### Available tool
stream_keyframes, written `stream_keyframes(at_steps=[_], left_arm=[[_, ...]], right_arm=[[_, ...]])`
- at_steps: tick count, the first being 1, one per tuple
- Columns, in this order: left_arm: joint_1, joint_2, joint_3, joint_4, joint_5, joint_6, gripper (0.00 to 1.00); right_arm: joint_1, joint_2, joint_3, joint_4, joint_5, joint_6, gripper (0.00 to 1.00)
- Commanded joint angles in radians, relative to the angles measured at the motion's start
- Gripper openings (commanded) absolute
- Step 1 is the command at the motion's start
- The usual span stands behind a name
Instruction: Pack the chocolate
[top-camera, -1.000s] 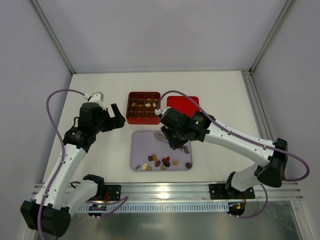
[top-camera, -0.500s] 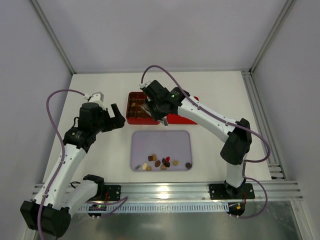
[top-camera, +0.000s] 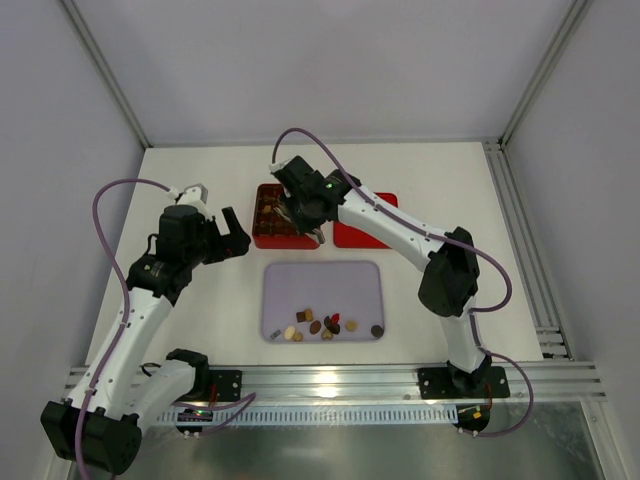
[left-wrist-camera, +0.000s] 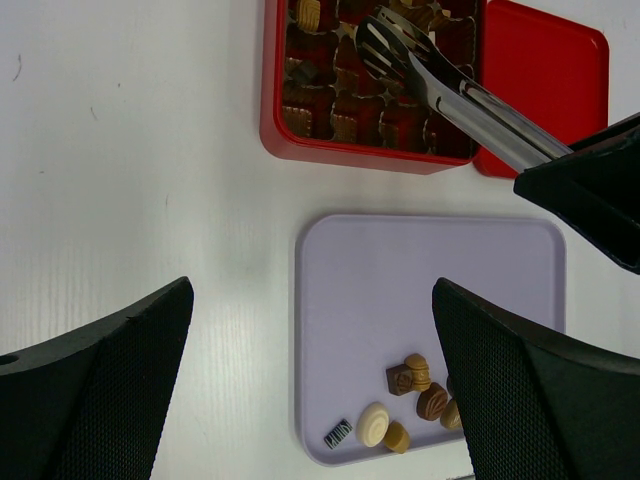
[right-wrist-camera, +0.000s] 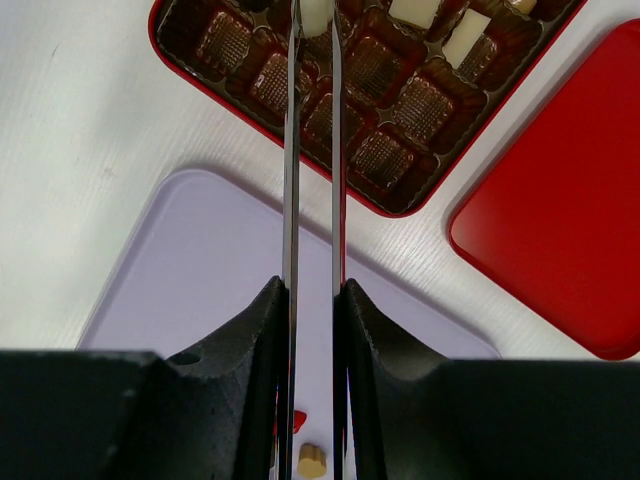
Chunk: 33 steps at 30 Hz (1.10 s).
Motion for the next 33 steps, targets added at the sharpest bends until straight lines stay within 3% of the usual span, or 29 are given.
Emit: stream_keyframes(at_steps=[1,20,33], left_arm=[[0.004,-0.004,0.019,0.011,-0.007,0.003,1.00],[0.005,-0.002,0.022,0.011,-0.008,0.004,1.00],[0.005,-0.004,0.022,0.011,-0.010,0.005,1.00]], right_arm=[[0.000,0.004,0.039,0.034,0.000,-0.007,0.27],[0.000,0.007,0.031,0.036,-0.017,-0.004,0.41],[0.000,-0.102,0.043,-0.001,0.008,-0.003,0.41]])
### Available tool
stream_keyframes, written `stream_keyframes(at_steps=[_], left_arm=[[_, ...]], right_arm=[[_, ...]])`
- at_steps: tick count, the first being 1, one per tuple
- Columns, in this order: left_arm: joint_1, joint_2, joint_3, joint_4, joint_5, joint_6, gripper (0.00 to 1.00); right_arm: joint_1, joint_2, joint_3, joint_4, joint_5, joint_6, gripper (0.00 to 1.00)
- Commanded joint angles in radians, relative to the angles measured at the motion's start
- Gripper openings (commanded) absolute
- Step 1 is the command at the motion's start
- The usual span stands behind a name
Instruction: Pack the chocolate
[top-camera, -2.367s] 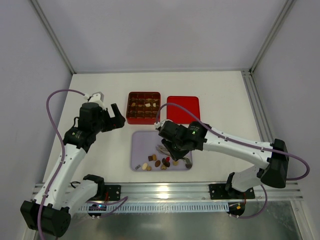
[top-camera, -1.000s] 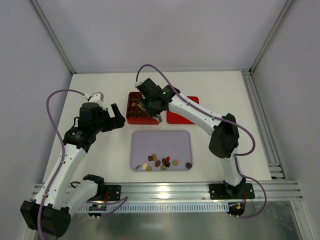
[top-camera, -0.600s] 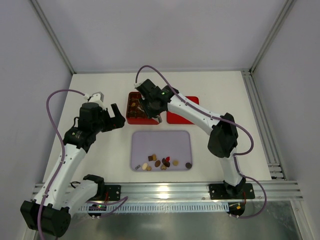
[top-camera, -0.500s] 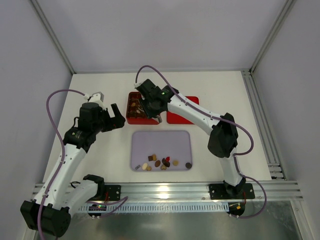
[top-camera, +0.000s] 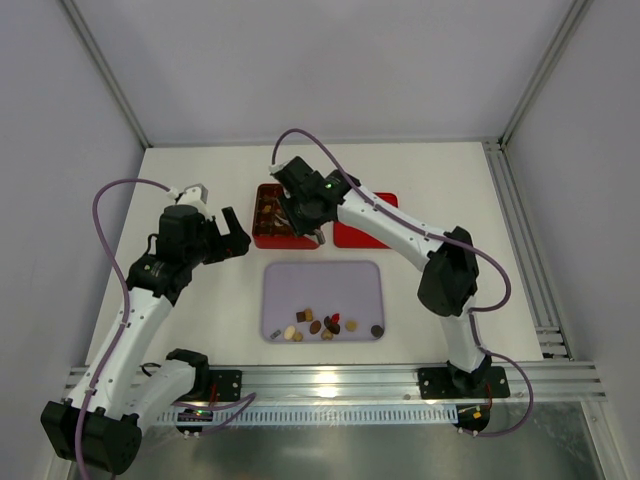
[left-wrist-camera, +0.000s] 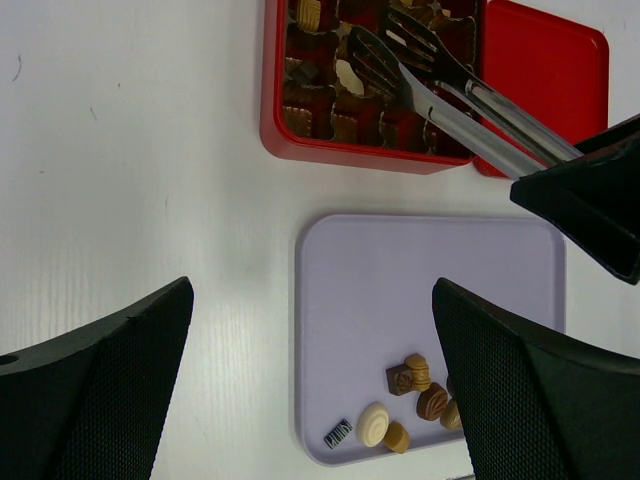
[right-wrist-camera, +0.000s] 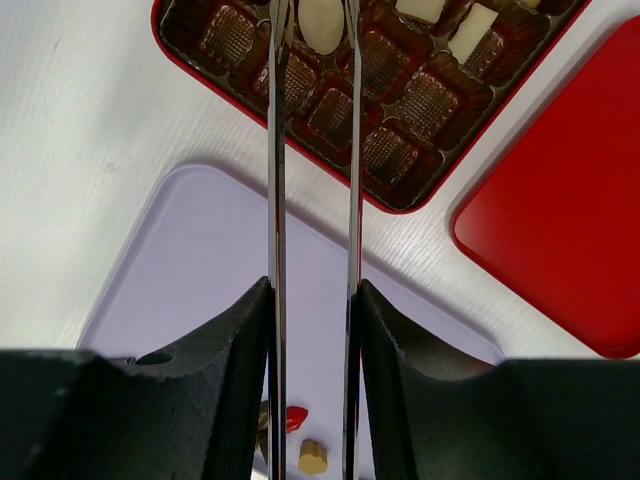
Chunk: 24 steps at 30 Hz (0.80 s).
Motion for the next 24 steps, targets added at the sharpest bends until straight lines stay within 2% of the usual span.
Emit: stream_keyframes(at_steps=[1,4,9,15,24], left_arm=[[0.005,-0.004,0.022,0.011,-0.010,0.005,1.00],[0.005,-0.005,0.022,0.011,-0.010,0.005,1.00],[0.005,-0.005,0.022,0.011,-0.010,0.005,1.00],[0.005,-0.005,0.022,0.011,-0.010,0.004,1.00],[0.005,-0.001,0.021,0.011,-0.011,0.002,1.00]], right_arm=[[0.001,-0.129,0.037,-0.001,0.024,-0.002,0.41],[0.006,-0.204,-0.017,-0.012,0.033,0.004,0.40],[0.026,-0.379,-0.217,-0.010,0.021,0.025,0.40],[0.121,-0.561,-0.449,-0.041,0.014,0.062,0.40],[0.308,-0.649,-0.637,-0.087,-0.033,0.134,0.40]])
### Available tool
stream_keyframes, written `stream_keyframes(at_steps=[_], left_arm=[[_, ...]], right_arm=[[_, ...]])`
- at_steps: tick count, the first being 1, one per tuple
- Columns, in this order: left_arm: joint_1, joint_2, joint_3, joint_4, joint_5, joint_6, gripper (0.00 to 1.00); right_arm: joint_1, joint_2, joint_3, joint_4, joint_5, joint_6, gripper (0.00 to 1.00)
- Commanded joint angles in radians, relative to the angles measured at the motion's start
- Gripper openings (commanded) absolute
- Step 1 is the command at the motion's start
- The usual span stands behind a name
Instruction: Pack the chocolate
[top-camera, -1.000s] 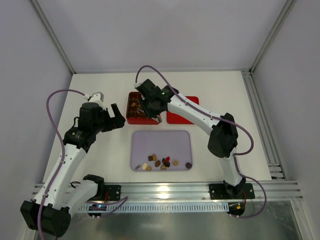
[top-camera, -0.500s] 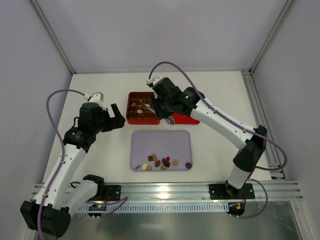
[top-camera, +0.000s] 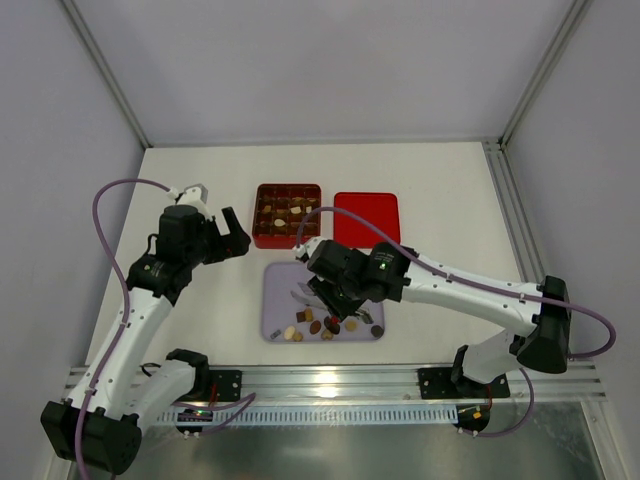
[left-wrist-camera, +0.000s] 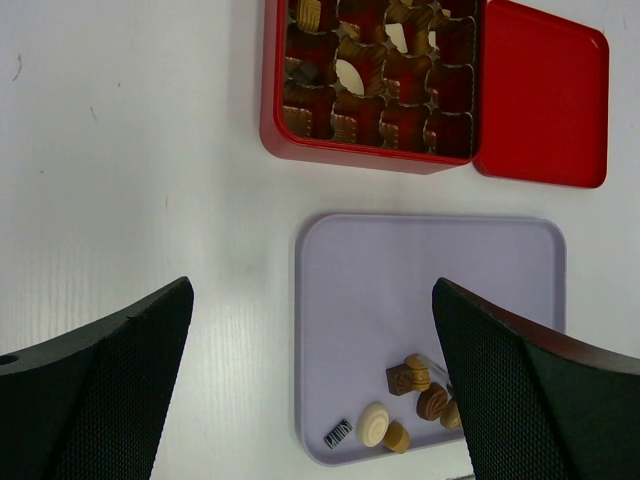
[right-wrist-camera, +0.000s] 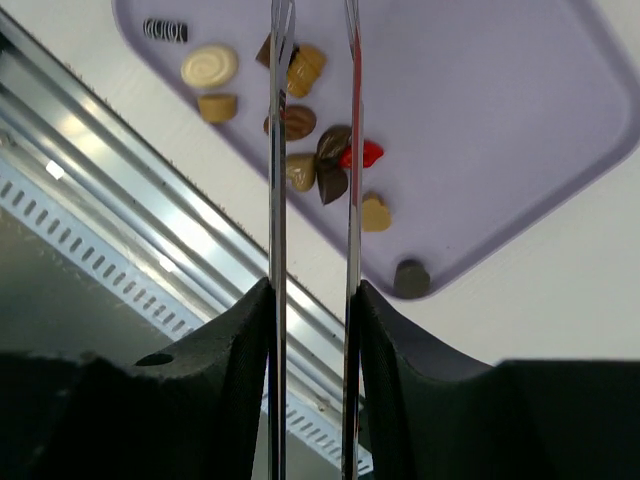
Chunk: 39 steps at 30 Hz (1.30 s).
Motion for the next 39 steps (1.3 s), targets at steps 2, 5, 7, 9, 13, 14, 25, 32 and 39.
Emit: stream_keyframes(at_steps=[2,5,7,9,13,14,25,32,39], left_arm=[[0.005,-0.001,0.021,0.011,-0.011,0.003,1.00],[0.005,-0.002,0.021,0.011,-0.011,0.002,1.00],[0.005,-0.001,0.019,0.011,-0.011,0.003,1.00],[0.004,0.001,0.021,0.011,-0.011,0.003,1.00],[0.005,-0.001,0.019,0.011,-0.010,0.003,1.00],[0.005,0.001,0.021,0.011,-0.011,0.003,1.00],[0.005,-0.001,0.021,0.011,-0.010,0.003,1.00],[0.005,0.001,0.021,0.011,-0.010,0.003,1.00],[0.005,-0.001,0.021,0.013,-0.010,0.003,1.00]], right_arm=[[0.053,-0.053,-0.033,-0.016,-0.019,0.036,0.40],[0.070,-0.047,-0.034,-0.022,-0.023,0.027,0.40],[0.082,-0.038,-0.031,-0.025,-0.024,0.021,0.40],[0.093,-0.033,-0.030,-0.027,-0.024,0.013,0.40],[0.102,-0.019,-0.021,-0.030,-0.026,-0.007,0.40],[0.105,-0.013,-0.019,-0.030,-0.024,-0.015,0.40],[0.111,0.040,-0.002,-0.024,-0.009,-0.061,0.40],[0.113,0.076,0.001,-0.008,-0.010,-0.076,0.40],[0.113,0.108,0.004,-0.014,0.002,-0.081,0.40]])
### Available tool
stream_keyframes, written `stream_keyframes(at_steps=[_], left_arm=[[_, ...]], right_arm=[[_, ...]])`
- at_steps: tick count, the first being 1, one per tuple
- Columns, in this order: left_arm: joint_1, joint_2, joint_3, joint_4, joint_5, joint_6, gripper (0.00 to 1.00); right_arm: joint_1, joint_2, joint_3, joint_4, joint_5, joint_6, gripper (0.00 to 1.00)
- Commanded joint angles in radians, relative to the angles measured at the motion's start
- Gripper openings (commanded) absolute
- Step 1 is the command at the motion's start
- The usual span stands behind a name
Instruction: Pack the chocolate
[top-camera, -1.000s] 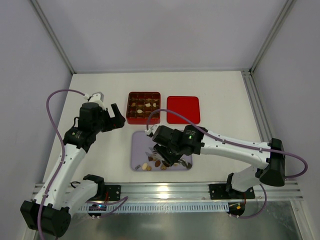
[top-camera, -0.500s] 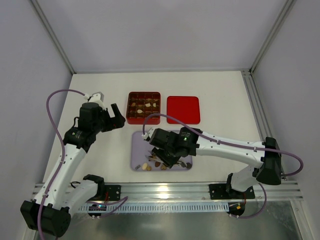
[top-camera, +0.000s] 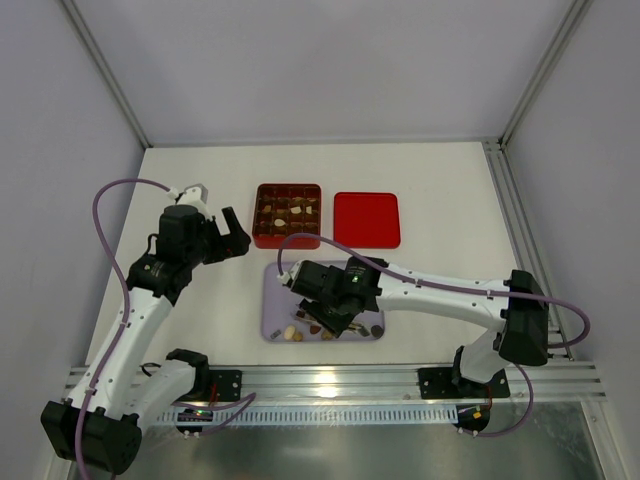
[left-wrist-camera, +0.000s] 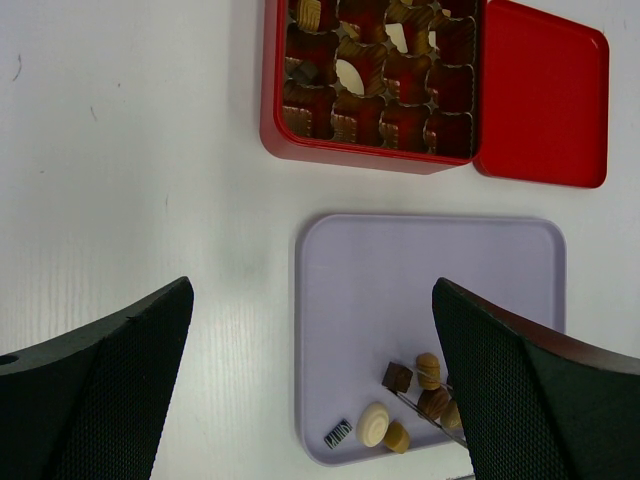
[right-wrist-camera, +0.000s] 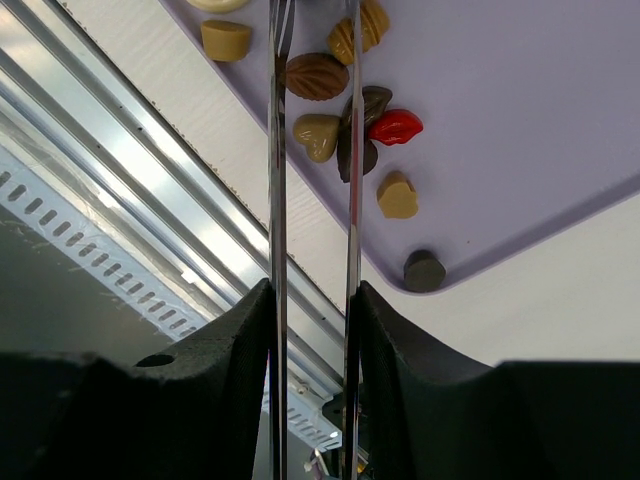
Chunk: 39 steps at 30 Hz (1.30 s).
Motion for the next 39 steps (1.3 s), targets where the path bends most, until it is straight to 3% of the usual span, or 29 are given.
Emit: stream_keyframes(at_steps=[1,18,39], left_arm=[[0.005,-0.001,0.021,0.011,-0.010,0.005,1.00],[0.005,-0.006,0.021,0.010,-0.010,0.005,1.00],[0.004,-0.009,0.021,0.010,-0.010,0.005,1.00]], right_arm=[[0.007,0.008,0.041,0.011,0.022,-0.015,0.40],[-0.002,0.011,0.061,-0.001,0.014,0.014,0.33],[-0.086,-0.037,0.103,0.011,-0.009,0.023,0.32]])
